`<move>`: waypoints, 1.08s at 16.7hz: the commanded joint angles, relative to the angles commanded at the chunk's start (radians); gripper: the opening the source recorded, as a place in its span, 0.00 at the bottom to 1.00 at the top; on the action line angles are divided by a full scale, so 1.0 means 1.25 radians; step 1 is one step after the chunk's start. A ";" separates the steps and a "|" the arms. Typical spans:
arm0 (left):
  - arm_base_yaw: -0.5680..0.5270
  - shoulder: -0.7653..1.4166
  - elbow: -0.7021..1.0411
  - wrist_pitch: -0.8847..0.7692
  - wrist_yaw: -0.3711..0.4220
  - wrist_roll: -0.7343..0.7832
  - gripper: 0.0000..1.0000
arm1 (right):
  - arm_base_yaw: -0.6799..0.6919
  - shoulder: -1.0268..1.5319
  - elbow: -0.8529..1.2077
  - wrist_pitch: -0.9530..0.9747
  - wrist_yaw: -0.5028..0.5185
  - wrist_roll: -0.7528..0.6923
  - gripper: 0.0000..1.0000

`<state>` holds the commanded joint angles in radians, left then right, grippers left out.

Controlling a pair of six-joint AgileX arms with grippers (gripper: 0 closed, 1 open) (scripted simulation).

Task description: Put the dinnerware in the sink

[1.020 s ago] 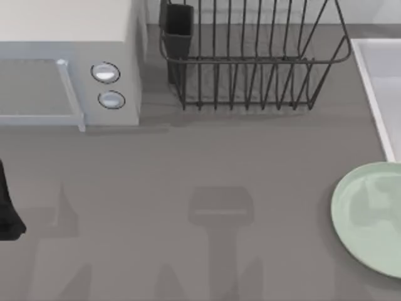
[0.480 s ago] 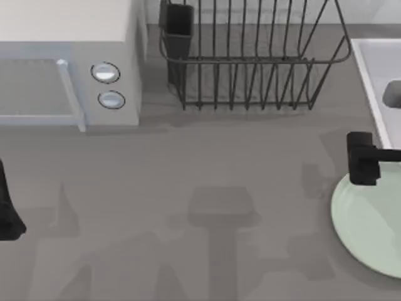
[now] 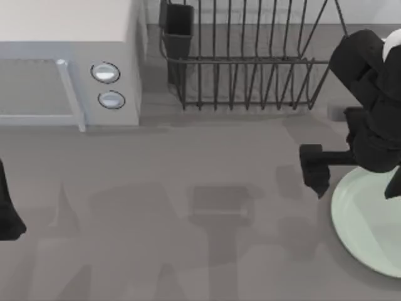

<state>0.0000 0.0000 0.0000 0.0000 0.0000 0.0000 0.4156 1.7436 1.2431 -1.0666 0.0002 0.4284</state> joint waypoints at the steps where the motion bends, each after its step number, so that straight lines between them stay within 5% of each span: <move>1: 0.000 0.000 0.000 0.000 0.000 0.000 1.00 | 0.001 0.003 0.002 -0.002 0.000 0.001 1.00; 7: 0.000 0.000 0.000 0.000 0.000 0.000 1.00 | -0.003 0.007 -0.009 0.013 0.000 0.000 1.00; 18: 0.000 0.000 0.000 0.000 0.000 0.000 1.00 | 0.003 0.144 -0.176 0.317 0.001 0.005 1.00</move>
<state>0.0000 0.0000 0.0000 0.0000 0.0000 0.0000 0.4193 1.9236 1.0229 -0.6700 0.0010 0.4348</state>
